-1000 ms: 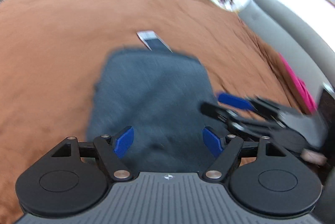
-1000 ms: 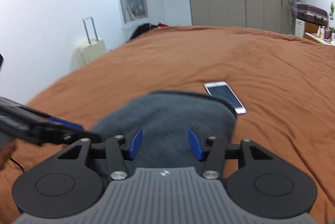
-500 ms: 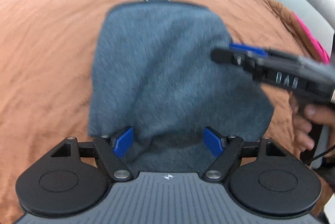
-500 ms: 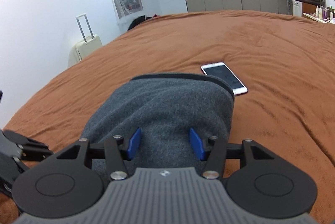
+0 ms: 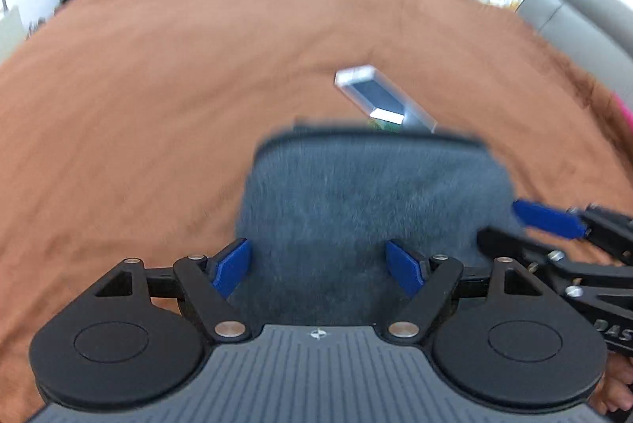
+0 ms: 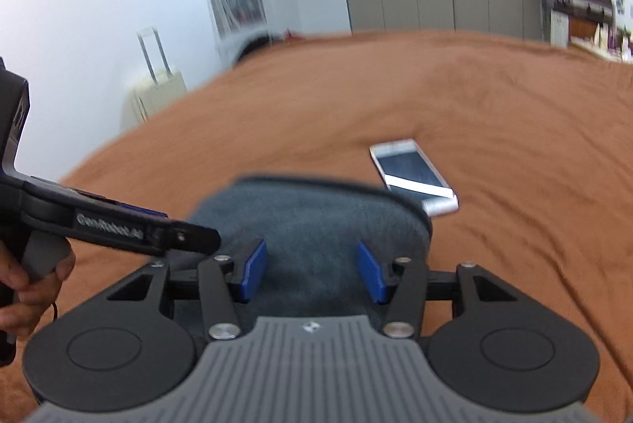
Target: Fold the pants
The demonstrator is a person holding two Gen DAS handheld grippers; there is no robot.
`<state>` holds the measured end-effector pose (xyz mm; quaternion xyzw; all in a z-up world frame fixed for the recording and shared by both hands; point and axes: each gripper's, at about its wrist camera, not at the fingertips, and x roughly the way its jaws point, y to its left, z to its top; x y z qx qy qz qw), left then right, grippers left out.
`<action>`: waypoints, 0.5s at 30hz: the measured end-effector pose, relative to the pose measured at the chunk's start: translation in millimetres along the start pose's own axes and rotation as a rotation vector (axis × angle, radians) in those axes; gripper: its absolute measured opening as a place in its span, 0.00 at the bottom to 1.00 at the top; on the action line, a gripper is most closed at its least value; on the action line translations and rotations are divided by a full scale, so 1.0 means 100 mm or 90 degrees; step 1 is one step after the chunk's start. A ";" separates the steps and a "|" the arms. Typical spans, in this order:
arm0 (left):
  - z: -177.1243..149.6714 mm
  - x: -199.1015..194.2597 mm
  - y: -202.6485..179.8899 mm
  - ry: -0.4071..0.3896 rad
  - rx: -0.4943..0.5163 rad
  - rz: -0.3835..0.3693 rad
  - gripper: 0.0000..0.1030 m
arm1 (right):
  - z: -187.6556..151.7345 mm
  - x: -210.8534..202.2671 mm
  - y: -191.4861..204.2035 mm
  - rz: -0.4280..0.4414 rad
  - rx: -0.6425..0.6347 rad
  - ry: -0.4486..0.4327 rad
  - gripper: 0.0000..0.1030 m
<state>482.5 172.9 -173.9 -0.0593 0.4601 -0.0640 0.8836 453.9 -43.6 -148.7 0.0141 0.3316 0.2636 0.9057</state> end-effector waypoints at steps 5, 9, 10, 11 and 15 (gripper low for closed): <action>-0.20 0.37 0.24 0.048 -0.102 -0.032 1.00 | -0.17 0.28 0.00 -0.020 -0.031 0.045 0.73; -0.24 0.32 0.33 0.027 -0.114 -0.066 1.00 | -0.22 0.27 -0.04 -0.015 -0.026 0.025 0.72; -0.29 0.27 0.33 0.021 -0.107 -0.062 1.00 | -0.21 0.25 -0.07 -0.010 -0.014 0.020 0.71; -0.28 0.22 0.31 0.014 -0.102 -0.055 1.00 | -0.19 0.23 -0.08 -0.006 -0.005 0.015 0.70; -0.25 -0.02 0.19 -0.016 -0.066 -0.027 1.00 | -0.14 0.13 -0.11 -0.005 0.017 0.006 0.69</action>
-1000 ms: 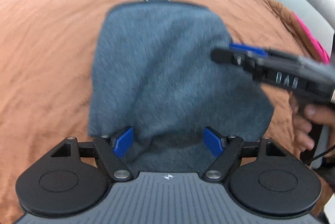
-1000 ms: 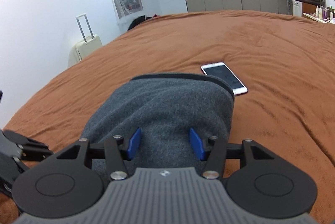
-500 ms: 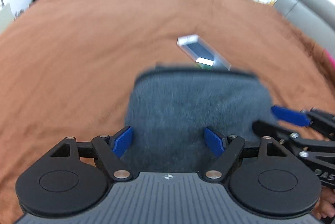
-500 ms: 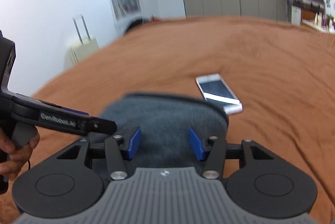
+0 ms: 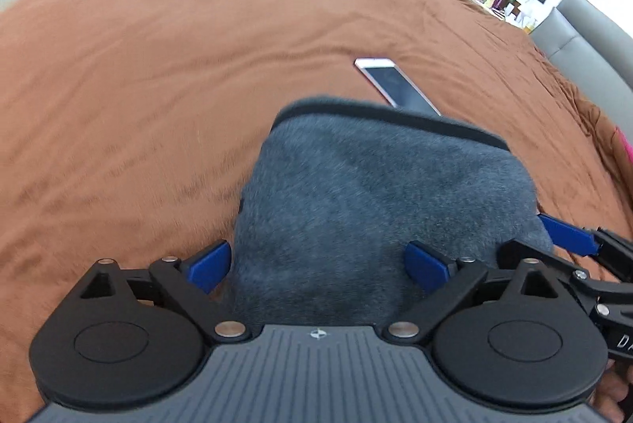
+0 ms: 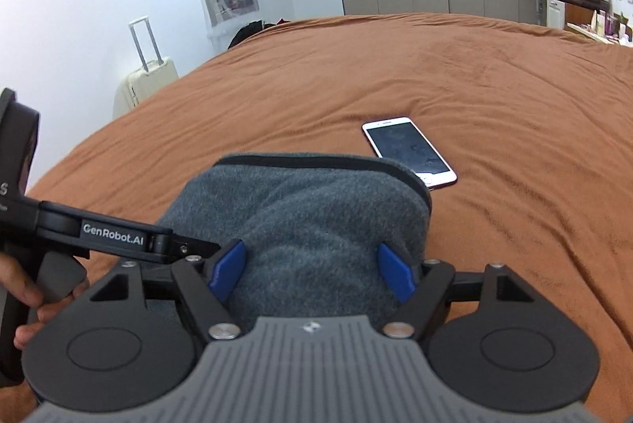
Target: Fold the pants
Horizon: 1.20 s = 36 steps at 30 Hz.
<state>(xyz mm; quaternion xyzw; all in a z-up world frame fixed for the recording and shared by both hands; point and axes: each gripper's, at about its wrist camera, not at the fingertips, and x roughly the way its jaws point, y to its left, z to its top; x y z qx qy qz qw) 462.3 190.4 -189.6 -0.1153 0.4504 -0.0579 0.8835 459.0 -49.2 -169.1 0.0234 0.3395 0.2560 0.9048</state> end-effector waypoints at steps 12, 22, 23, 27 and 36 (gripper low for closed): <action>-0.15 -0.65 -0.41 -0.055 0.096 0.095 1.00 | 0.09 -0.60 0.19 -0.043 -0.030 -0.031 0.95; -0.62 -1.34 -0.81 -0.087 0.129 0.133 1.00 | -0.09 -1.38 0.42 -0.070 -0.006 -0.034 0.95; -0.67 -1.42 -0.85 -0.095 0.129 0.138 1.00 | -0.12 -1.47 0.46 -0.073 -0.009 -0.033 0.95; -0.84 -1.74 -1.02 -0.113 0.129 0.154 1.00 | -0.24 -1.83 0.66 -0.101 -0.056 -0.031 0.95; -1.14 -2.23 -1.10 -0.134 0.085 0.138 1.00 | -0.51 -2.52 0.78 -0.114 -0.006 -0.025 0.95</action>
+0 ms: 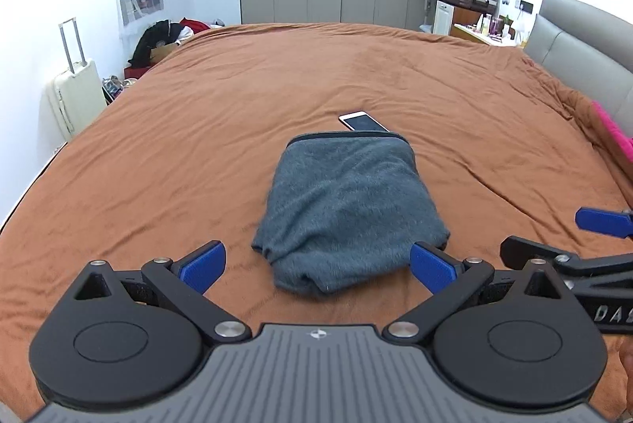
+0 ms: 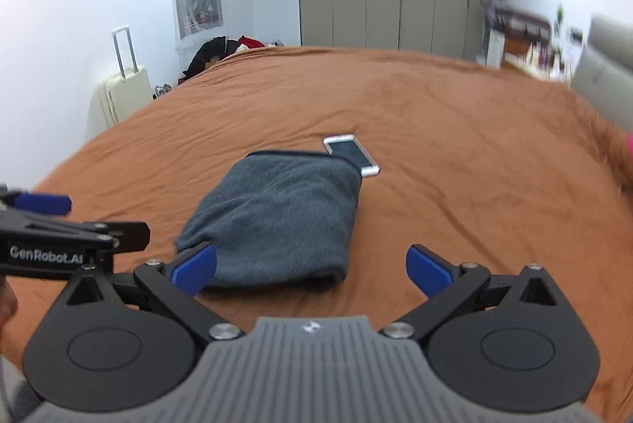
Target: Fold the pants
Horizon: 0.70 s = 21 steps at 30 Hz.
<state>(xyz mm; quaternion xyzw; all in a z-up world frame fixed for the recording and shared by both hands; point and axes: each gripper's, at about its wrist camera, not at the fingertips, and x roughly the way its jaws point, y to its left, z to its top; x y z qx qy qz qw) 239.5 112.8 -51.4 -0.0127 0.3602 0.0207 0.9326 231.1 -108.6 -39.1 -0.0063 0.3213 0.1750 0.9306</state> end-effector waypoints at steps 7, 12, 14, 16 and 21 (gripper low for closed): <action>-0.06 -0.15 0.01 -0.011 0.010 0.013 1.00 | -0.07 -0.23 -0.05 0.002 0.021 -0.007 0.95; -0.07 -0.20 -0.01 -0.019 0.021 0.010 1.00 | -0.07 -0.28 -0.01 0.004 0.010 -0.010 0.95; -0.08 -0.21 -0.02 -0.020 0.023 0.009 1.00 | -0.07 -0.29 0.00 0.004 0.007 -0.011 0.95; -0.08 -0.22 -0.04 -0.022 0.024 0.009 1.00 | -0.07 -0.30 0.00 0.003 0.006 -0.011 0.95; -0.09 -0.21 -0.05 -0.020 0.024 0.002 1.00 | -0.06 -0.28 0.02 -0.006 -0.006 -0.007 0.95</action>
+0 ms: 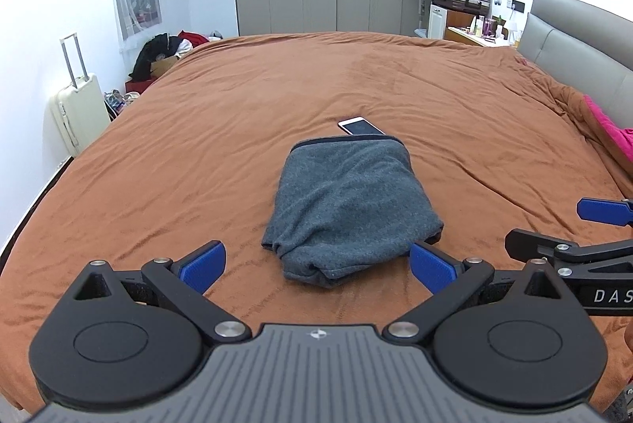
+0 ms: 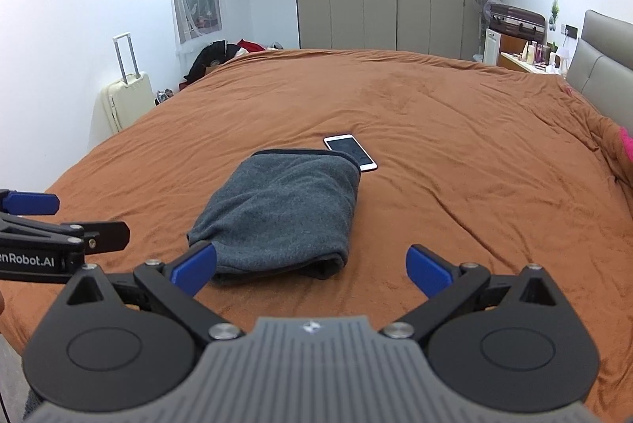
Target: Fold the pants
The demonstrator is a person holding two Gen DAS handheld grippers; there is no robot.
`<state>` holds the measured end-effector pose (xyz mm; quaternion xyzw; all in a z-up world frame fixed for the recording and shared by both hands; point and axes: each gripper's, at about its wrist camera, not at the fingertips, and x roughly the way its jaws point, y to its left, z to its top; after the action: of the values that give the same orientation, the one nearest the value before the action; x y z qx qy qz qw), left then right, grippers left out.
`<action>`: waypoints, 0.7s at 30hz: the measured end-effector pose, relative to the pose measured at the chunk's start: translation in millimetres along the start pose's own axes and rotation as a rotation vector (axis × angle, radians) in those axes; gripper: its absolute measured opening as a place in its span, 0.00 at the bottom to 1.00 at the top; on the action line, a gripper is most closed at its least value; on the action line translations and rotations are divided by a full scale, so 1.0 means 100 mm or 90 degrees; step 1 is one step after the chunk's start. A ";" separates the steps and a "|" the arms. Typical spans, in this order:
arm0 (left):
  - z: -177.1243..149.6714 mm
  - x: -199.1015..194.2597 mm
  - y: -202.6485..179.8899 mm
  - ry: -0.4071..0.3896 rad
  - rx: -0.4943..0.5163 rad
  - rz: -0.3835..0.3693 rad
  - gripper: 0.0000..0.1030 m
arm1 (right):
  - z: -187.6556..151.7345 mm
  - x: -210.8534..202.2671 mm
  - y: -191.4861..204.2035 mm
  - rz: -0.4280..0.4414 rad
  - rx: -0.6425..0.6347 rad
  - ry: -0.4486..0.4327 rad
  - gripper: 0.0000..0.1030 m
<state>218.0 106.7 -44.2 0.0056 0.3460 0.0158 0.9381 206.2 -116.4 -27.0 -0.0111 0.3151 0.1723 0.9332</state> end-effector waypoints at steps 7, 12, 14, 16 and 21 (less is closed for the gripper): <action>-0.01 -0.01 -0.05 0.001 0.004 -0.004 1.00 | -0.03 0.00 0.01 -0.005 -0.004 0.003 0.95; -0.01 -0.03 -0.09 0.003 0.005 -0.009 1.00 | -0.05 0.00 0.01 -0.006 -0.009 0.003 0.95; -0.02 -0.03 -0.10 0.003 0.005 -0.008 1.00 | -0.06 -0.01 0.01 -0.006 -0.011 0.003 0.95; -0.01 -0.03 -0.10 0.001 0.003 -0.009 1.00 | -0.05 -0.01 0.03 -0.007 -0.014 0.003 0.95; -0.02 -0.04 -0.13 0.001 0.003 -0.008 1.00 | -0.07 -0.02 0.05 -0.010 -0.017 0.004 0.95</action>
<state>214.4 93.9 -43.3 0.0055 0.3469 0.0088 0.9378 198.9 -112.8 -30.7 -0.0265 0.3159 0.1695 0.9332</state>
